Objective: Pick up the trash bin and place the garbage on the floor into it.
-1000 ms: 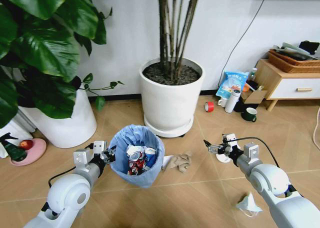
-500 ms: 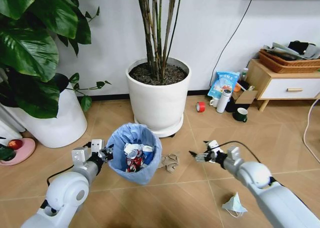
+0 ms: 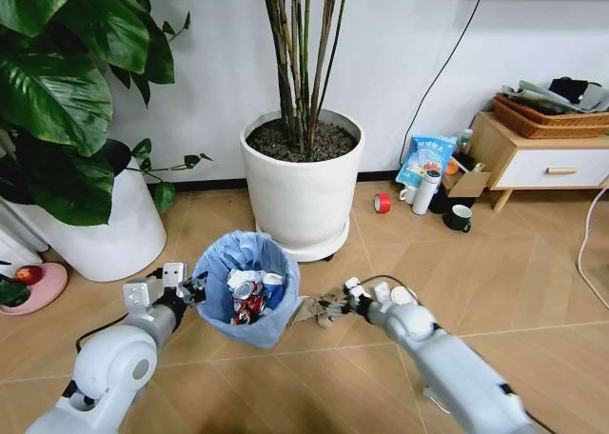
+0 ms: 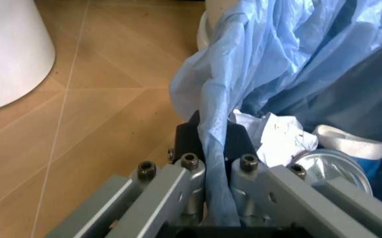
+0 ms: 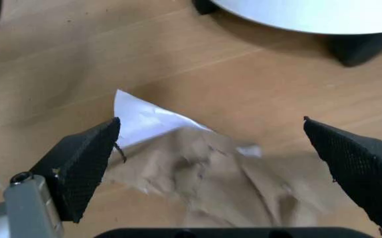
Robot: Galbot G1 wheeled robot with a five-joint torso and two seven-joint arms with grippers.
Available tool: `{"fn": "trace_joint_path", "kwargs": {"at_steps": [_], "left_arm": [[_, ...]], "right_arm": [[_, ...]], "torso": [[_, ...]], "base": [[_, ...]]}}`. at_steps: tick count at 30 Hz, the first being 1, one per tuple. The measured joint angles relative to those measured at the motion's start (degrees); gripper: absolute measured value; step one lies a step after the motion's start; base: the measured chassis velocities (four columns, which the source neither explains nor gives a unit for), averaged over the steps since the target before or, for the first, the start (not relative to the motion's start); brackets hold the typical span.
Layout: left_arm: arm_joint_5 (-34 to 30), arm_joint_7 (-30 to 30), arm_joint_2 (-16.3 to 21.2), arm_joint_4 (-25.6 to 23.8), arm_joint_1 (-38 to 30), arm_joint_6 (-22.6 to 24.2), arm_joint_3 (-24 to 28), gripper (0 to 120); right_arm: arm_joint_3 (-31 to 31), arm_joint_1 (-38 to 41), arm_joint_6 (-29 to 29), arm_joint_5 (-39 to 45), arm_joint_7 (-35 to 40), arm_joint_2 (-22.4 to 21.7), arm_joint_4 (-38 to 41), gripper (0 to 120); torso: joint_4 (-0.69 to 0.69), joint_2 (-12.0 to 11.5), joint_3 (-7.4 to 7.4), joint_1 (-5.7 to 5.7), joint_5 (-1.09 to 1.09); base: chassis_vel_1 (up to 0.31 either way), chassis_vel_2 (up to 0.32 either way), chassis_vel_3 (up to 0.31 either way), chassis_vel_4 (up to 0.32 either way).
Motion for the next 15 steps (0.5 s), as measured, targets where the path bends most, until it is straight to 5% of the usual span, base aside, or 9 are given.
{"fn": "trace_joint_path", "kwargs": {"at_steps": [15], "left_arm": [[-0.60, 0.18, 0.78, 0.28, -0.22, 0.09, 0.23, 0]], "right_arm": [[0.61, 6.36, 2.32, -6.83, -0.16, 7.58, -17.74, 100]], "torso": [[-0.03, 0.00, 0.00, 0.00, 0.01]], "base": [[0.000, 0.000, 0.000, 0.000]]}}
